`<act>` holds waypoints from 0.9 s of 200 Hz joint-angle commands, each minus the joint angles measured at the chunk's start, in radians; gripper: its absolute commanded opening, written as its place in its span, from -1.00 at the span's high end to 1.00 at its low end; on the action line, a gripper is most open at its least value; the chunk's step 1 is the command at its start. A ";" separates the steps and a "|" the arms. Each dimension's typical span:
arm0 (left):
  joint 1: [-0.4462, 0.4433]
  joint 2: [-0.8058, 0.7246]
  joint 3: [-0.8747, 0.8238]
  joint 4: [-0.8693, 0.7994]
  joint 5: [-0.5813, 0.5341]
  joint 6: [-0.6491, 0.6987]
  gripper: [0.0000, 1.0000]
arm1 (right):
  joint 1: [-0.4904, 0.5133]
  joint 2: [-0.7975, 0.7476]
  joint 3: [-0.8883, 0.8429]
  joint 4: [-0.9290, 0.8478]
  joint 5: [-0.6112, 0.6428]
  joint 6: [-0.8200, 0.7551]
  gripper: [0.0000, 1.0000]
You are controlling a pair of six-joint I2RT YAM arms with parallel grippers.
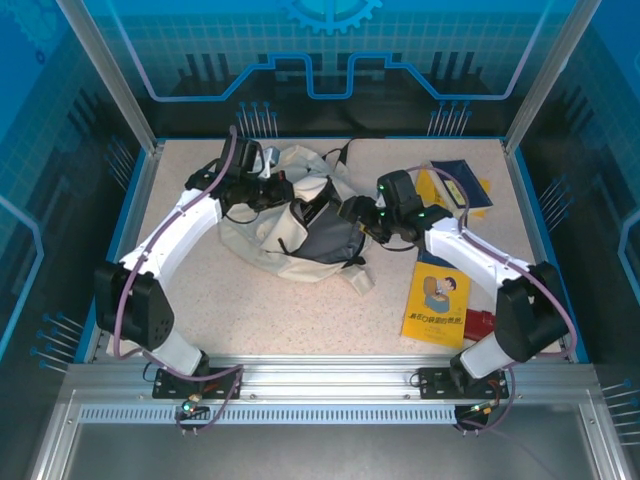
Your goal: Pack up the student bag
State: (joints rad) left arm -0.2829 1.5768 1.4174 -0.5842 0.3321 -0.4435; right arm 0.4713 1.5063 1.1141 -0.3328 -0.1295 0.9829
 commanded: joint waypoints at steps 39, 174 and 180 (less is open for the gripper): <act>0.027 -0.107 -0.005 -0.243 -0.208 0.199 0.99 | -0.087 -0.050 -0.001 -0.504 0.373 -0.244 -0.68; 0.025 -0.102 -0.116 0.035 -0.024 -0.055 -0.63 | -0.031 0.070 -0.229 -0.359 0.151 -0.144 -0.83; 0.024 -0.098 -0.122 0.043 -0.016 -0.066 -0.63 | -0.023 0.080 -0.228 -0.345 0.140 -0.139 -0.83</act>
State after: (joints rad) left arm -0.2638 1.4891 1.3163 -0.6079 0.2607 -0.4423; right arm 0.4202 1.5414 0.8974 -0.7616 0.1078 0.8009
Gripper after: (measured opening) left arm 0.811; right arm 0.922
